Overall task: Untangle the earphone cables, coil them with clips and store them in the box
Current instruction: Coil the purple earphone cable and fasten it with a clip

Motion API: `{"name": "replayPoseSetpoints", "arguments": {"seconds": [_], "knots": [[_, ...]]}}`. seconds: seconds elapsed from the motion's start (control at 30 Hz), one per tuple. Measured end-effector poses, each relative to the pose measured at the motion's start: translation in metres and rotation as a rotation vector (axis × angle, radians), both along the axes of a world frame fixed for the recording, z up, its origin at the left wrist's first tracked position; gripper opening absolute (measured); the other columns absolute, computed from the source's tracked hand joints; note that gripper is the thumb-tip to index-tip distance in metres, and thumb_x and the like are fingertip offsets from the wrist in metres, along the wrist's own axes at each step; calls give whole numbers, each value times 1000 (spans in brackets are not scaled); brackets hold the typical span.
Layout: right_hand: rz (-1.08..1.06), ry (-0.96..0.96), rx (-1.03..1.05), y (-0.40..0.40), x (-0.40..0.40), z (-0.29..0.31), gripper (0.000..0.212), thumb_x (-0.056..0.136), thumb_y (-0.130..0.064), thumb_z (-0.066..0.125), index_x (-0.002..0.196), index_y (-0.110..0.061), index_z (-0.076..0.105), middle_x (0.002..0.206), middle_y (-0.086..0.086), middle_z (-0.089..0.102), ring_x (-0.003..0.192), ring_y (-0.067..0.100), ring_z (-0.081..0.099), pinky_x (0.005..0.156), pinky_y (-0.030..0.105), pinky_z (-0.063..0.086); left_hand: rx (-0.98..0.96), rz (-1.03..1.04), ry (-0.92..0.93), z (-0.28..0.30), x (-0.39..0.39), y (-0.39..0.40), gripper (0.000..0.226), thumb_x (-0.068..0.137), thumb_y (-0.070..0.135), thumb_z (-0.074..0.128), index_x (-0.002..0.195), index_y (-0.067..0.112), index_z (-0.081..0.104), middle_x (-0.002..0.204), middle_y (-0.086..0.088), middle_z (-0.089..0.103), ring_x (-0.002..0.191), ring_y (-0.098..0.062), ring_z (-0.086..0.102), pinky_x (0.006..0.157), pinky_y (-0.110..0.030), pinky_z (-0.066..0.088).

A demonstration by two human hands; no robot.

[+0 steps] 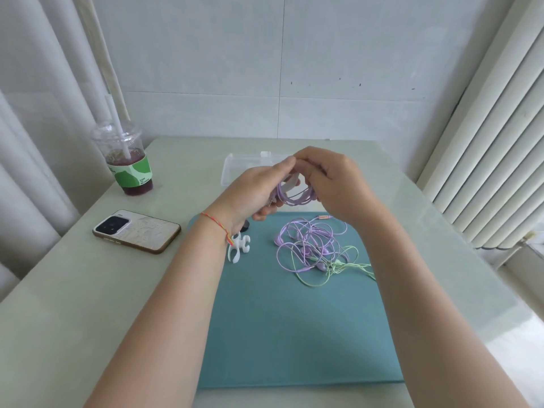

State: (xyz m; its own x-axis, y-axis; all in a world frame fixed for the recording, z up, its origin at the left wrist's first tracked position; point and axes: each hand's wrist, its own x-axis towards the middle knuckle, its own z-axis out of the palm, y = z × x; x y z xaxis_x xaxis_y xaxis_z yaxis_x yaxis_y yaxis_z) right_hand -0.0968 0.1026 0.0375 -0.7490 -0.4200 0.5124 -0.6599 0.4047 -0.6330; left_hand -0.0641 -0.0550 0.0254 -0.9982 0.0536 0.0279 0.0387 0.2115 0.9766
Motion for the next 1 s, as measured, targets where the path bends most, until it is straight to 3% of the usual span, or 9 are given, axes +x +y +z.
{"name": "replayPoseSetpoints", "arguments": {"seconds": [0.2, 0.3, 0.37, 0.57, 0.7, 0.8, 0.87, 0.93, 1.0], "knots": [[-52, 107, 71, 1, -1, 0, 18, 96, -12, 52, 88, -8, 68, 70, -13, 55, 65, -2, 49, 62, 9, 34, 32, 74, 48, 0, 1, 1, 37, 95, 47, 52, 82, 14, 64, 58, -3, 46, 43, -14, 31, 40, -16, 20], [-64, -18, 59, 3, 1, 5, 19, 97, -14, 51, 85, -12, 66, 55, -15, 49, 55, 3, 43, 55, 13, 34, 36, 87, 90, 2, 2, 3, 39, 97, 38, 53, 95, 1, 65, 63, -6, 44, 40, -10, 37, 38, -15, 23], [-64, -91, 70, 5, 2, 7, 19, 98, -17, 50, 83, -18, 62, 55, -11, 47, 52, 5, 39, 53, 16, 34, 34, 100, 116, 2, 3, 3, 34, 97, 32, 55, 98, -1, 63, 62, -4, 43, 43, -9, 42, 37, -14, 27], [172, -508, -193, 11, 7, 9, 16, 102, -17, 45, 93, -8, 56, 68, 2, 52, 50, 16, 36, 47, 24, 31, 130, -11, 148, 2, 6, -3, 12, 95, 26, 58, 91, 15, 55, 57, 0, 43, 40, -9, 40, 41, -18, 18], [265, -651, -322, 2, 9, 2, 11, 101, -19, 49, 95, -10, 49, 67, 3, 53, 52, 17, 30, 46, 24, 26, 369, -7, 158, 5, 5, 0, 8, 78, 18, 47, 79, 13, 54, 52, -2, 45, 38, -14, 31, 45, -26, 12], [226, -605, -354, -11, 13, -1, 10, 100, -15, 50, 94, -9, 46, 72, 13, 52, 49, 16, 27, 44, 22, 24, 540, 19, 121, 6, 2, 3, 14, 75, 26, 46, 65, 17, 50, 52, -1, 42, 45, -15, 31, 53, -33, 8], [169, -547, -350, -14, 14, 0, 10, 100, -13, 50, 93, -9, 44, 75, 17, 50, 46, 15, 28, 44, 23, 24, 564, 33, 102, 4, -1, 2, 27, 75, 45, 57, 68, 19, 56, 63, -2, 43, 55, -16, 35, 58, -35, 10], [147, -505, -336, -14, 15, 0, 9, 100, -13, 50, 94, -8, 44, 72, 14, 54, 46, 15, 29, 44, 24, 25, 452, 32, 119, 4, -1, 3, 41, 69, 60, 65, 78, 20, 59, 69, -4, 41, 60, -16, 36, 55, -32, 13], [139, -472, -289, -14, 15, -1, 10, 100, -13, 50, 93, -9, 43, 65, 4, 57, 49, 17, 31, 45, 24, 27, 323, 81, 148, 2, 0, 4, 43, 64, 55, 73, 79, 19, 54, 63, -1, 40, 57, -17, 36, 52, -27, 21]]}}
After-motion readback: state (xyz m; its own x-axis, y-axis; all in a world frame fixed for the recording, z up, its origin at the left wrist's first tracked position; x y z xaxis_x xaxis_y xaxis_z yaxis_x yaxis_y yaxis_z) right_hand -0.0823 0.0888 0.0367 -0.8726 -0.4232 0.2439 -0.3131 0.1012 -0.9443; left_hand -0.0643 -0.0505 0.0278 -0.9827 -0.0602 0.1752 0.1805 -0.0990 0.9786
